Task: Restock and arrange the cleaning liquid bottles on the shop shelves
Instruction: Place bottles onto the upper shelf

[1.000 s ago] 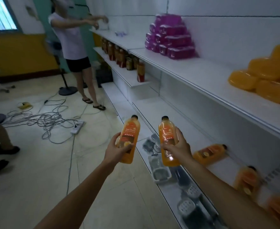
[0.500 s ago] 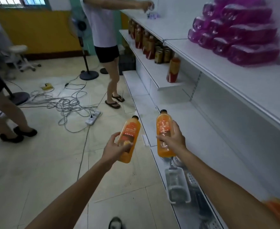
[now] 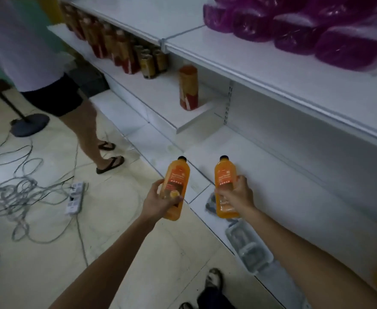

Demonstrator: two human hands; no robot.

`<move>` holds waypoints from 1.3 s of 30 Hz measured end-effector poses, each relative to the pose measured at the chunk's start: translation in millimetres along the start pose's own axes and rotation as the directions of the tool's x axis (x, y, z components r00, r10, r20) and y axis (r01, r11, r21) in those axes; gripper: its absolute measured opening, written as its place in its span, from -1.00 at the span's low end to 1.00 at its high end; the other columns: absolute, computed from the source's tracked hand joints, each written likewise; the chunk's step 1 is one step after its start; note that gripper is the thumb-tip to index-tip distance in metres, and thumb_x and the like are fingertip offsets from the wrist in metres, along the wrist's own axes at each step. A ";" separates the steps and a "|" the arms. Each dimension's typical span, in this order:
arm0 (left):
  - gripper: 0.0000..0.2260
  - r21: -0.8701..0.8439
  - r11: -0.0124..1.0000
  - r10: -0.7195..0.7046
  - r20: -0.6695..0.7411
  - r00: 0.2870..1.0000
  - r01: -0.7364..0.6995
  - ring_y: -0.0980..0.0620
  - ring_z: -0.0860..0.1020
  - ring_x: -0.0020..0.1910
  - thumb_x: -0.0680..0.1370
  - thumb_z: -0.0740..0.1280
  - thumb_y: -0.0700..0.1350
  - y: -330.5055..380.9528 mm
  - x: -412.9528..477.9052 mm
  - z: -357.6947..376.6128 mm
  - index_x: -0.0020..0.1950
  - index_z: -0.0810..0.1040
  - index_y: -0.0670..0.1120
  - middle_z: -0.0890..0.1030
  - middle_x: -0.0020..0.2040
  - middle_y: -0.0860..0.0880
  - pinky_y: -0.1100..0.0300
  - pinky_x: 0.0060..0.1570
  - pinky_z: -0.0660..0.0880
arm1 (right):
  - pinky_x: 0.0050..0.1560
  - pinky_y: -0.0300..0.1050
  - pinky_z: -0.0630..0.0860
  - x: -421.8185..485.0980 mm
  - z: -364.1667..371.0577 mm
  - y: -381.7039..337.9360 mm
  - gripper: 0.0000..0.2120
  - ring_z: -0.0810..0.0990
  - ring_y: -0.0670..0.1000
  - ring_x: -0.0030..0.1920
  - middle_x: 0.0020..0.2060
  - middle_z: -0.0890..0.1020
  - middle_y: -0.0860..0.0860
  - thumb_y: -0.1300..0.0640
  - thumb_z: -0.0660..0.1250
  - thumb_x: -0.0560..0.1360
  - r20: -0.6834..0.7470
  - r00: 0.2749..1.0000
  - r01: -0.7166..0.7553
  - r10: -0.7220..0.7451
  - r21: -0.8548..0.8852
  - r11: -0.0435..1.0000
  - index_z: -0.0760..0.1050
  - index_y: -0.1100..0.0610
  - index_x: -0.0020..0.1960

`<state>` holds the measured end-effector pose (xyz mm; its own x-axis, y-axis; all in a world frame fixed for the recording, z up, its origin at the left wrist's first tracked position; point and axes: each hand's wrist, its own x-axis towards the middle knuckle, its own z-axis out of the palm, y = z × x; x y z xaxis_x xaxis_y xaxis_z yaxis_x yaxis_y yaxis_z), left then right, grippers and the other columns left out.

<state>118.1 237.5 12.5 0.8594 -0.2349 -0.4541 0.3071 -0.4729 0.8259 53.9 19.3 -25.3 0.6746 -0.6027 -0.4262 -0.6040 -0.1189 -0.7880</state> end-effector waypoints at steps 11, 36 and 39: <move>-0.38 0.310 0.935 0.083 0.280 0.956 -0.172 -0.16 0.51 0.16 0.40 0.48 -0.01 36.9 168.3 75.2 0.37 0.25 0.05 0.47 0.28 -0.14 -0.03 0.11 0.52 | 0.04 -0.08 0.44 100.7 11.1 28.5 -0.19 0.52 0.20 0.16 0.25 0.50 0.15 0.05 0.49 0.38 -0.277 0.950 -0.136 0.145 0.051 0.989 0.11 0.11 0.47; -0.47 0.423 0.456 0.310 0.749 0.585 -0.783 -0.17 0.27 0.38 0.51 0.34 -0.01 125.0 224.3 110.0 0.45 0.26 0.00 0.29 0.43 -0.12 0.05 0.34 0.27 | 0.32 0.05 0.36 79.5 -22.7 -19.2 -0.33 0.33 0.14 0.36 0.33 0.41 0.18 -0.05 0.32 0.50 -0.535 0.816 -0.261 0.218 -0.004 0.965 0.15 0.09 0.51; -0.46 0.303 0.431 0.330 0.824 0.461 -0.850 -0.11 0.28 0.40 0.51 0.33 -0.12 141.9 181.6 131.1 0.46 0.26 -0.03 0.29 0.44 -0.13 0.19 0.33 0.23 | 0.34 0.06 0.33 36.3 -63.6 -7.8 -0.32 0.32 0.14 0.36 0.34 0.40 0.17 -0.04 0.33 0.49 -0.627 0.744 -0.276 0.232 0.028 0.961 0.15 0.08 0.52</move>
<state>264.2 16.4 3.4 0.1604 -0.9639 -0.2125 -0.7220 -0.2613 0.6407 56.1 -51.8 -6.4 0.0956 -0.9705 -0.2213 -0.7550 0.0742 -0.6515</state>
